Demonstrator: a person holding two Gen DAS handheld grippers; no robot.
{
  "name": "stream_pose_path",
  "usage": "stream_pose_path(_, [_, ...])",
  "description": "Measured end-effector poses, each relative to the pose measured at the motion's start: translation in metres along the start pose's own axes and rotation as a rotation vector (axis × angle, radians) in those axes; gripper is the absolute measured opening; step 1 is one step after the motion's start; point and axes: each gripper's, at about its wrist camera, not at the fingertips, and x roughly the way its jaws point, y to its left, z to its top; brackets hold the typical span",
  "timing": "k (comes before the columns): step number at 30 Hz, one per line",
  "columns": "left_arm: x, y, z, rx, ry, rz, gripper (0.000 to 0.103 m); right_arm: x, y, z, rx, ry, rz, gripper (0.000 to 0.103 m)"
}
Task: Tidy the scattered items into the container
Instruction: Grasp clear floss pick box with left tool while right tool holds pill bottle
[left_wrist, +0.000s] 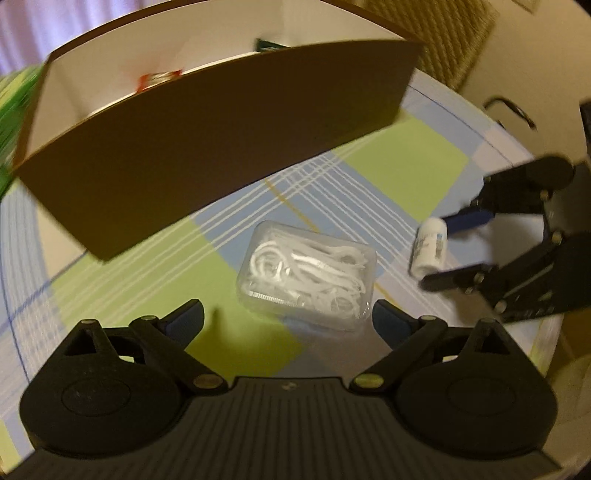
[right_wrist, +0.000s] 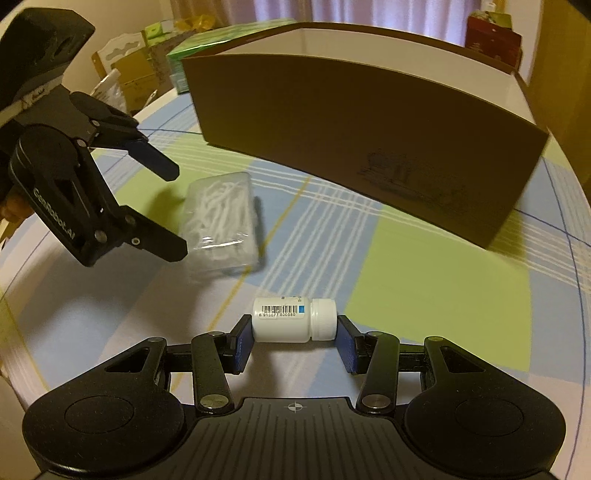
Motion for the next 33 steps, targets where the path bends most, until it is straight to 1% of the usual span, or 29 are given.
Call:
stream_pose_path(7, [0.019,-0.012,0.017,0.153,0.026,-0.020,0.096,-0.009,-0.012,-0.005,0.019,0.002,-0.015,0.050])
stream_pose_path(10, [0.028,-0.020,0.023,0.190,0.040,-0.015,0.096,-0.011,-0.015,-0.006,0.025,0.002,-0.016,0.050])
stream_pose_path(12, [0.031,-0.022,0.026,0.198,0.041,-0.016,0.095,-0.012,-0.016,-0.007,0.025,0.002,-0.018,0.050])
stream_pose_path(14, [0.035,-0.024,0.030,0.194,0.039,-0.016,0.094,-0.013,-0.017,-0.007,0.027,0.003,-0.017,0.050])
stream_pose_path(18, [0.039,-0.025,0.033,0.181,0.042,-0.013,0.085,-0.014,-0.019,-0.008,0.026,0.004,-0.013,0.050])
stream_pose_path(24, [0.037,-0.023,0.029,0.133,0.025,0.004,0.085,-0.015,-0.020,-0.008,0.024,0.003,-0.013,0.050])
stream_pose_path(29, [0.028,-0.021,0.015,0.040,0.024,0.035,0.085,-0.012,-0.021,-0.006,0.033,0.004,-0.005,0.050])
stream_pose_path(30, [0.025,-0.021,0.011,0.015,0.026,0.044,0.085,-0.012,-0.021,-0.005,0.038,0.006,0.004,0.059])
stream_pose_path(31, [0.022,-0.020,0.006,-0.014,0.027,0.055,0.085,-0.010,-0.021,-0.003,0.042,0.011,0.003,0.071])
stream_pose_path(32, [0.019,-0.019,0.001,-0.043,0.028,0.064,0.085,-0.011,-0.020,-0.003,0.042,0.001,-0.009,0.094])
stream_pose_path(33, [0.016,-0.018,-0.004,-0.072,0.029,0.072,0.085,-0.014,-0.019,-0.004,0.037,-0.021,-0.013,0.096])
